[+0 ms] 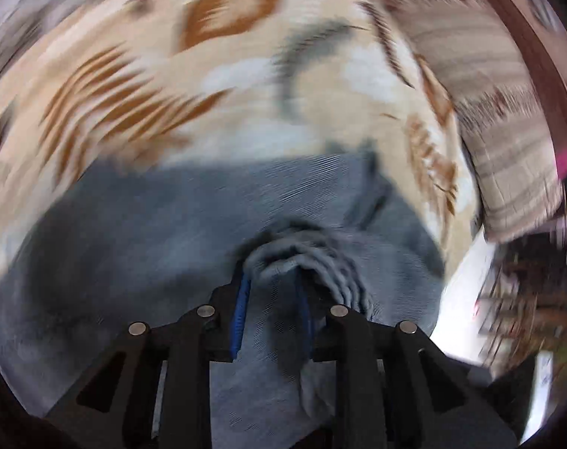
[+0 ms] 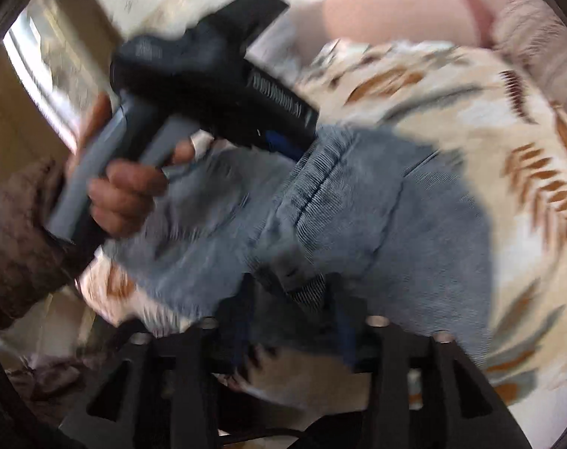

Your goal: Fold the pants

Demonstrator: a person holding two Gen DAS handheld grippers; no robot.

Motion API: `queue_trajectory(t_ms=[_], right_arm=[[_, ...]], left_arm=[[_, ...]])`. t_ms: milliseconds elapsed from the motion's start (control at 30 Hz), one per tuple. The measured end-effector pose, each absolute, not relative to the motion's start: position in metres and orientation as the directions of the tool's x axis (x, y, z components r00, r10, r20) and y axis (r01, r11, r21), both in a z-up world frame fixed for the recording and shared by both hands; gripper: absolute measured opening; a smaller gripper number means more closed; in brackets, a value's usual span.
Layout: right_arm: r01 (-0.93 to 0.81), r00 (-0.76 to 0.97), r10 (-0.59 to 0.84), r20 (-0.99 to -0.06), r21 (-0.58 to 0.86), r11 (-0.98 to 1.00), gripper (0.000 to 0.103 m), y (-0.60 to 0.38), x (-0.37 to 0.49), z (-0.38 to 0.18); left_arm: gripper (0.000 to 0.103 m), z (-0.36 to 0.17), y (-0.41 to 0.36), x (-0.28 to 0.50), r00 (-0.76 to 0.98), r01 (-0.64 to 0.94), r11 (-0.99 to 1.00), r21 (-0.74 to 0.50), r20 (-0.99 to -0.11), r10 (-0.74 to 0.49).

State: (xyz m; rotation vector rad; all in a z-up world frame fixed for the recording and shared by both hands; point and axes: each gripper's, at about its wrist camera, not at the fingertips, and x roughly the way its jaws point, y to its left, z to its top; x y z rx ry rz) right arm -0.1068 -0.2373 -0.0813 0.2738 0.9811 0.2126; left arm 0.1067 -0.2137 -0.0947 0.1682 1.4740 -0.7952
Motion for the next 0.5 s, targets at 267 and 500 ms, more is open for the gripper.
queue_trajectory(t_ms=[267, 500], right_arm=[[-0.021, 0.680, 0.338, -0.651, 0.443, 0.896, 0.071, -0.302, -0.130, -0.024], [0.271, 0.624, 0.226, -0.748, 0.478, 0.836, 0.071, -0.406, -0.069, -0.059]], left_arm=[[0.046, -0.078, -0.146, 0.102, -0.060, 0.390, 0.756, -0.525, -0.834, -0.548], [0.062, -0.089, -0.189, 0.095, -0.130, 0.316, 0.720, -0.618, -0.780, -0.613]])
